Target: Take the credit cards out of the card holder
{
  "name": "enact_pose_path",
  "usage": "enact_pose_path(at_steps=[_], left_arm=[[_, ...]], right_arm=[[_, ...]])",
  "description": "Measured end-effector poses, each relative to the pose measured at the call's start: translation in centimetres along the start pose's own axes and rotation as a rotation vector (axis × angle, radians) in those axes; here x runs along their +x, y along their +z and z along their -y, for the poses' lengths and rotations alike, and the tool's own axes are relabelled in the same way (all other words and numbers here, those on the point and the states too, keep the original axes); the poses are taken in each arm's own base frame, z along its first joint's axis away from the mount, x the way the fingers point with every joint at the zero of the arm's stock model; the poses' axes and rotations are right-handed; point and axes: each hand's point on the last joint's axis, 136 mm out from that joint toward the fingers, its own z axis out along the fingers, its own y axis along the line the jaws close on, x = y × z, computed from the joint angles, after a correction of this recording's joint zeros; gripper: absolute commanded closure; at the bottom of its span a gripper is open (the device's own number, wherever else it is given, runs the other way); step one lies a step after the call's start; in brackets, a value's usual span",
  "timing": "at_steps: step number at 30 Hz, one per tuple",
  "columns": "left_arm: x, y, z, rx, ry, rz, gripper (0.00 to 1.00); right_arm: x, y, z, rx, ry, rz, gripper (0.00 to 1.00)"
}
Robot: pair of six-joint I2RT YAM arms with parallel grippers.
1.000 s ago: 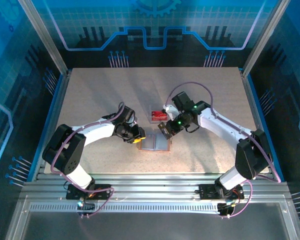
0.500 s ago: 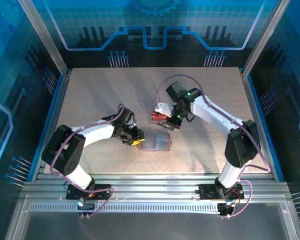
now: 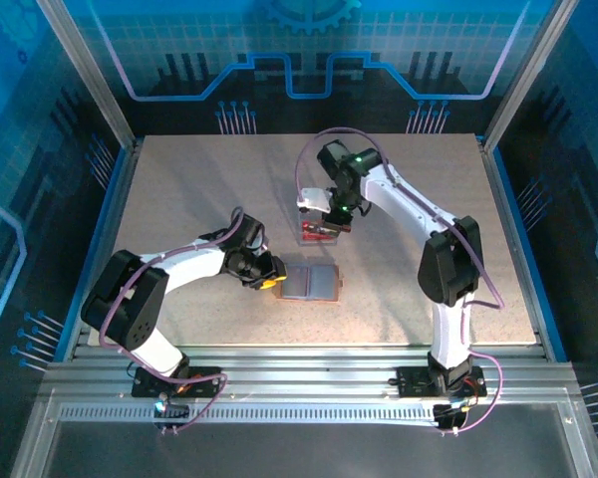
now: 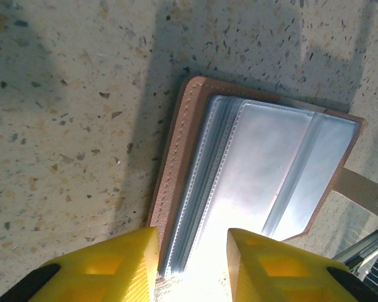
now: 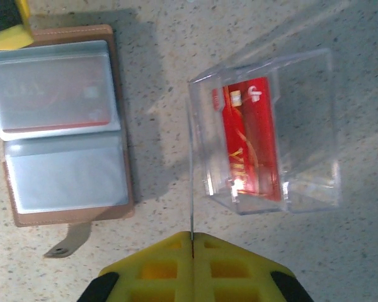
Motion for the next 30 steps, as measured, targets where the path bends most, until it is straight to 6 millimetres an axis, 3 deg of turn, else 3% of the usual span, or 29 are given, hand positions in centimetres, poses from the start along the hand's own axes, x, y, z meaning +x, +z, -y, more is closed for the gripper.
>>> enact_pose_path(at_steps=[6, 14, 30], left_arm=[[-0.2, -0.1, 0.0, 0.008, -0.006, 0.003, 0.66], [-0.3, -0.2, 0.0, 0.011, -0.009, 0.002, 0.66], [-0.2, -0.1, 0.0, 0.01, -0.011, -0.004, 0.65]], right_arm=[[-1.3, -0.2, 2.7, 0.03, -0.032, 0.009, 1.0], [-1.5, 0.4, 5.1, 0.046, -0.041, -0.006, 1.0], [-0.6, 4.2, 5.7, 0.002, -0.082, -0.071, 1.0]])
